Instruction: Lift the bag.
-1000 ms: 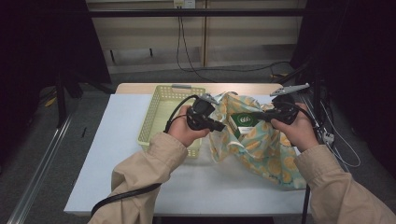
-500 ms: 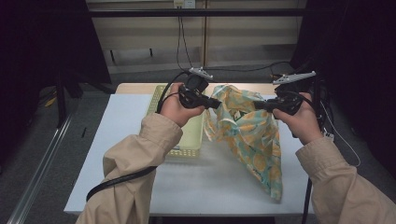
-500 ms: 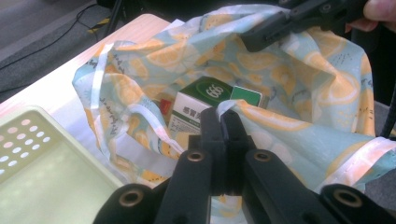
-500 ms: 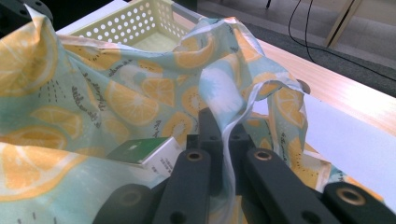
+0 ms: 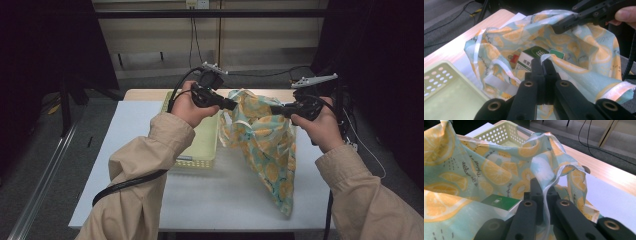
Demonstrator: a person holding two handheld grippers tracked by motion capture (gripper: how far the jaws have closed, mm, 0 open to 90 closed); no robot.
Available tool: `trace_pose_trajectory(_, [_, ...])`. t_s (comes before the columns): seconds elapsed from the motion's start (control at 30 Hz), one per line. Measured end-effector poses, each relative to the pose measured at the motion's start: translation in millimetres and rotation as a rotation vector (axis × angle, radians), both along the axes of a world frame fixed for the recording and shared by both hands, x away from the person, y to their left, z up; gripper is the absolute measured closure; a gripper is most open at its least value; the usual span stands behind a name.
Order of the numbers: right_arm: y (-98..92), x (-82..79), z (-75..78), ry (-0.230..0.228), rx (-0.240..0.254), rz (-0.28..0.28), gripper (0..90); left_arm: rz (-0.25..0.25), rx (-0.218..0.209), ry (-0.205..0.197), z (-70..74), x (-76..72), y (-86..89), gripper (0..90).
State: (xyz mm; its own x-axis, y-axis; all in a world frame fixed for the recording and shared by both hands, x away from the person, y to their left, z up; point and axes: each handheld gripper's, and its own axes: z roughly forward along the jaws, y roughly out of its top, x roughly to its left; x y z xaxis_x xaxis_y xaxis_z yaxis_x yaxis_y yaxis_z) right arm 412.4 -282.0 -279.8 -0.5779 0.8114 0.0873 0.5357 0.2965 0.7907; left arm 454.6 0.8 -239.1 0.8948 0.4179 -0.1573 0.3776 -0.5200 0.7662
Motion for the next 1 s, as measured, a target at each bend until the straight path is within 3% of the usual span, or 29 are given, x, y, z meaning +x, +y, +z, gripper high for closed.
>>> trace_pose_trajectory(0.5, [-3.7,3.3,34.2,-0.087,0.026,-0.033,90.0,0.025,-0.096,-0.035,34.9,14.7,4.5,90.0])
trace_pose_trajectory(0.57, [-1.4,3.4,39.2,-0.112,0.031,-0.032,90.0,0.036,-0.083,-0.043,38.2,15.8,8.7,90.0])
trace_pose_trajectory(0.63, [1.7,4.5,41.9,-0.120,0.036,-0.026,90.0,0.052,-0.026,-0.084,42.4,15.5,11.0,90.0])
trace_pose_trajectory(0.73, [7.0,5.8,43.9,-0.141,0.045,-0.022,90.0,0.049,-0.007,-0.094,49.1,13.6,13.8,90.0])
trace_pose_trajectory(1.0, [18.8,9.6,51.5,-0.165,0.053,-0.006,90.0,0.085,-0.032,-0.102,55.9,17.1,30.9,90.0])
